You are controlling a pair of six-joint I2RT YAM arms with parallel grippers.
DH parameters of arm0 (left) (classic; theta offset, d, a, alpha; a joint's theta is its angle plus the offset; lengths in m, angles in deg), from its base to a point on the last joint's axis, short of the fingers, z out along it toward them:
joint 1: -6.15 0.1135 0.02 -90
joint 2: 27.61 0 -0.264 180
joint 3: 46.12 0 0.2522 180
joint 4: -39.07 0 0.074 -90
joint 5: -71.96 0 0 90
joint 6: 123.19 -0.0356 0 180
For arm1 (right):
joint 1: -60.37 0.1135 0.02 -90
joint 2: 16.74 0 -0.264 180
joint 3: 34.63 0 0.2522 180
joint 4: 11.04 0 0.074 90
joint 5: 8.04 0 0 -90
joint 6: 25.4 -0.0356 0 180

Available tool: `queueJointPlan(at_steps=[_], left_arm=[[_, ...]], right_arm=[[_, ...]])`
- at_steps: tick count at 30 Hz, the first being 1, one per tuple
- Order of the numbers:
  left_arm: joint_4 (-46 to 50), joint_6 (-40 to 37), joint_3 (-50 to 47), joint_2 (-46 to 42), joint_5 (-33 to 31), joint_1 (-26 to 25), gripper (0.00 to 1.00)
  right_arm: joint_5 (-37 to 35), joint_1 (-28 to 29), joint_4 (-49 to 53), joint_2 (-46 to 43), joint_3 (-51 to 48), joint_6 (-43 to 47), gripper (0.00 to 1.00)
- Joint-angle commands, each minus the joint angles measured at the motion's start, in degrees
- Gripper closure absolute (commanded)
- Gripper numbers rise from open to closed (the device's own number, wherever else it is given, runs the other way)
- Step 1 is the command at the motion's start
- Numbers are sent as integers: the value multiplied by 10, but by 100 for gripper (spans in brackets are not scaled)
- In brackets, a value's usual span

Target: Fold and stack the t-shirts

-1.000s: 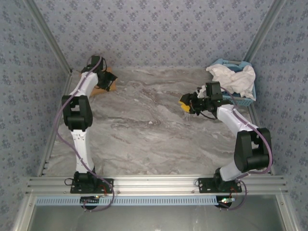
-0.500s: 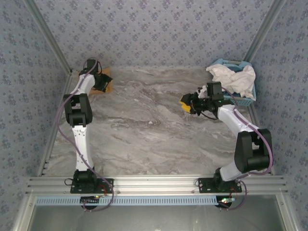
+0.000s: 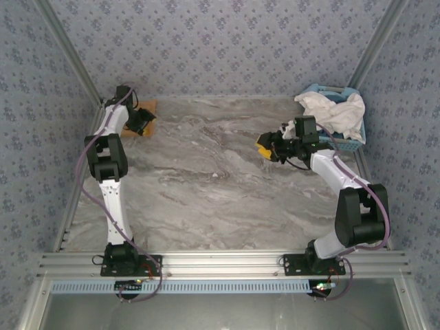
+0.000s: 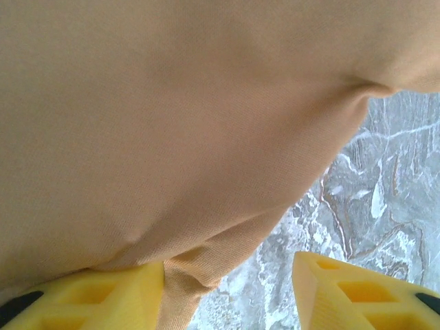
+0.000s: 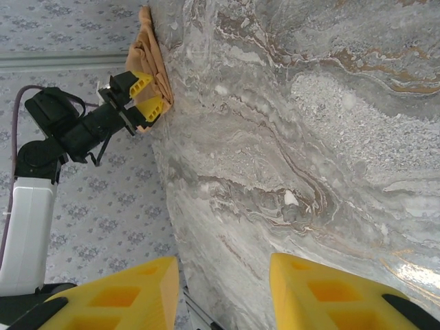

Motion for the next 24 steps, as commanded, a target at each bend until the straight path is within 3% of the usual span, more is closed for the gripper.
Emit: queueJointPlan(at_steps=[1,2,3,5,9,10,11,13,17,19,21,23,24], left_arm=[[63,-35,57,-45,-17,-13,38],[74,-40,68,-60,-24,-20,29],[71,-43,65,-79,-27,-25,3],[37,-33,7,-147,-29,-31,2],[-75,-6,-187,-316,-55,-33,2],[-103,2,-246,-367,-79,-37,2],[-132,11,-306,-418,-109,-45,2],[-165,12,-392,-498,-162,-67,2],[-115,17,-483,-601,-307,-114,2],[-70,37,-513,-638,-415,-133,2],[-23,37,-545,-675,-532,-148,2],[-103,-70,-629,-729,-563,-147,2],[-157,-136,-675,-755,-568,-148,2]], right_arm=[[1,3,8,-4,11,11,57],[-5,0,17,-9,19,24,56],[-15,-2,32,-14,27,42,55],[-54,-6,86,-29,54,92,52],[-104,-14,85,-75,71,113,44],[-115,-15,74,-91,69,115,28],[-124,-16,61,-109,63,116,0],[-146,-22,42,-145,48,111,0],[-187,-37,17,-217,15,99,0],[-230,-38,63,-235,28,132,0],[-328,-39,166,-231,63,167,0],[-462,-31,262,-216,88,189,0],[-482,-33,269,-214,79,220,0]])
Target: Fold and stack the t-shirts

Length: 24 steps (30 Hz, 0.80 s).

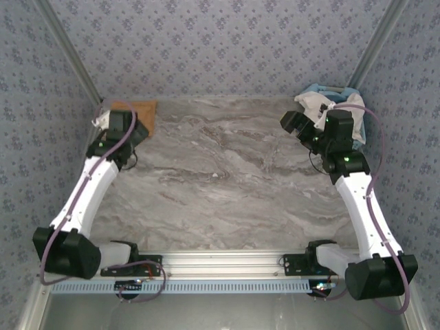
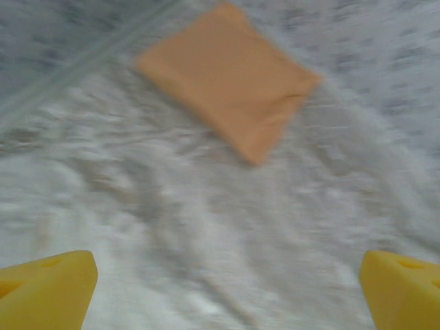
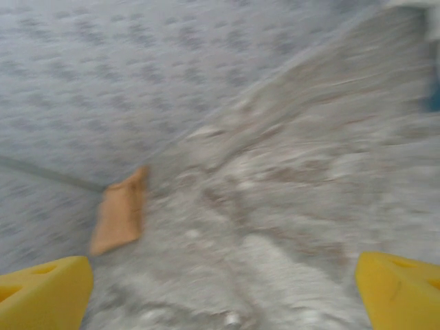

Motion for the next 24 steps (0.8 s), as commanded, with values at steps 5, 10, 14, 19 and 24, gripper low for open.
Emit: queueJointPlan(at_steps=[5,10,14,19,24], left_arm=[[-270,-322,-292,-113,-65,6,2],[-370,-283,-379,-70,-4,42,2],[-489,-275,-383,21,70,100,2],[-545,-316,-302,143,127,122,2],[-579,-357,-289,182,162,126,2]], right_arm=[[-244,-6,-48,-26,-165,201,0],[-295,8,-245,-29,-337,264,0],[-296,-10,-402,49,-392,311,0],[-247,-46,-547,158,-390,354,0],[-213,-65,-598,230,-363,367,0]])
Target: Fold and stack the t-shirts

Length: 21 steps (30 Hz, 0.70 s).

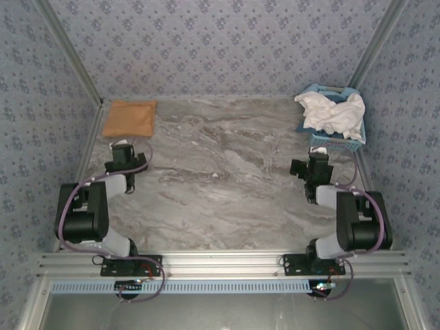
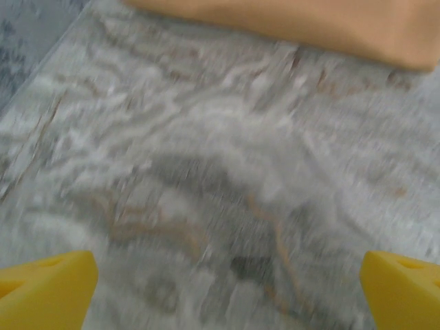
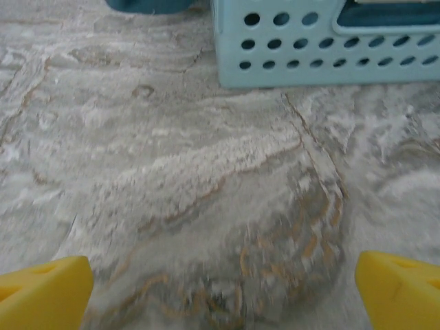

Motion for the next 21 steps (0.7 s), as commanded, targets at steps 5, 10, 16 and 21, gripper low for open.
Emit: queueJointPlan(at_steps=[5,10,16,21], left_arm=[[-398,-46,-189,-12,10,-16,2],[-288,-56,-134,-13,27,-19,2],[-297,-57,-136,-11,29,-19,2],[-298,-59,-137,-11,26,-20,2]], right_arm=[[45,-21,-321,30,-110,4,0],[43,-24,-399,43,-141,14,0],[39,2,-228,35,-53,37,0],[37,2,-230,33,-57,36,0]])
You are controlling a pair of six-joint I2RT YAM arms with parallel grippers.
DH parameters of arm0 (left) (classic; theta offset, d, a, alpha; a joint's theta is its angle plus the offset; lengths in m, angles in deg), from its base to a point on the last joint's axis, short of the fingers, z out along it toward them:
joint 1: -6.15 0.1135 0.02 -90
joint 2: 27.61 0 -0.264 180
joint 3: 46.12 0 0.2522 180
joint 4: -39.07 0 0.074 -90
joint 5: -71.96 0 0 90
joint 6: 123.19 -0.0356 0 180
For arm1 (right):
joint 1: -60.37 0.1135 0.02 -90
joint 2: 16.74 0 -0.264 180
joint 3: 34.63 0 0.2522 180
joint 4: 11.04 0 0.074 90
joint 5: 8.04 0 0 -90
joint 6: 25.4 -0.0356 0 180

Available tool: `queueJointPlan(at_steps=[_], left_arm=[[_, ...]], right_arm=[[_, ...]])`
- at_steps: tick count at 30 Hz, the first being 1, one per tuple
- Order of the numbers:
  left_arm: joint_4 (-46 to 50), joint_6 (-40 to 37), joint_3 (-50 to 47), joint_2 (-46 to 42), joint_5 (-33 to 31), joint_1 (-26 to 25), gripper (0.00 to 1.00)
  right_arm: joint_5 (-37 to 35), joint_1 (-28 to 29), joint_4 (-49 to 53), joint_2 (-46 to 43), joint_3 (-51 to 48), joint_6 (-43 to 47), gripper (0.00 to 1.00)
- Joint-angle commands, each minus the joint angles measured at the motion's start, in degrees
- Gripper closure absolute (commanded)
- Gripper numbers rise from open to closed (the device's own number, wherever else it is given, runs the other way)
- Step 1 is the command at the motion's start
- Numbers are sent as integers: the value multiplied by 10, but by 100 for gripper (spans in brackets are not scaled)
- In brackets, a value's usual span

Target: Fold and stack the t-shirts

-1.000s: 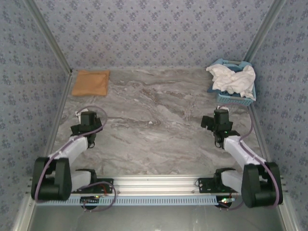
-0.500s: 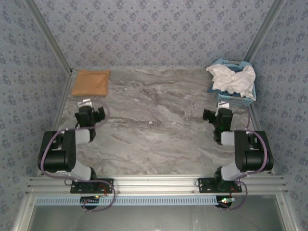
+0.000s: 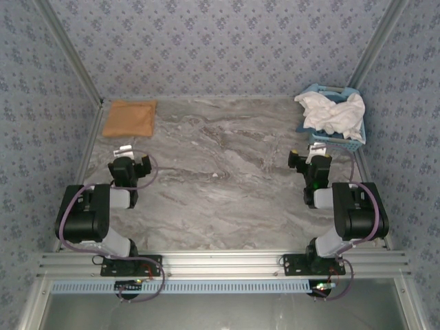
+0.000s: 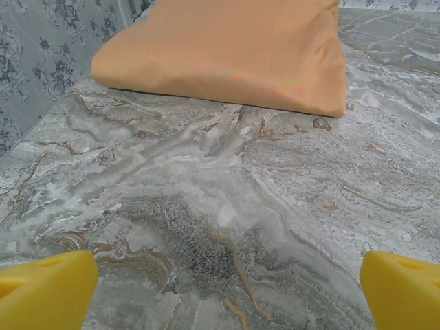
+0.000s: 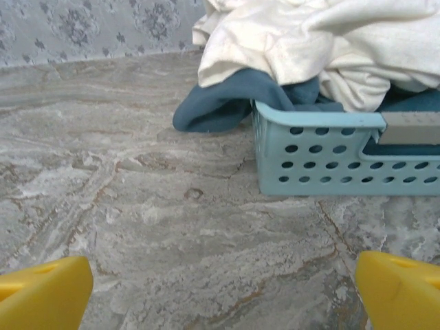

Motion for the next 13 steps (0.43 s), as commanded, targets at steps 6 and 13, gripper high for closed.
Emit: queueJointPlan(at_steps=[6,13], left_arm=[[-21,-10,4,-5,7,-3,2],[-20,-10,4,-4,6,-3,2]], right_arm=[[-61,20,-11,-2,-18,24,0],[-44,11,1,-5,-14,15,0]])
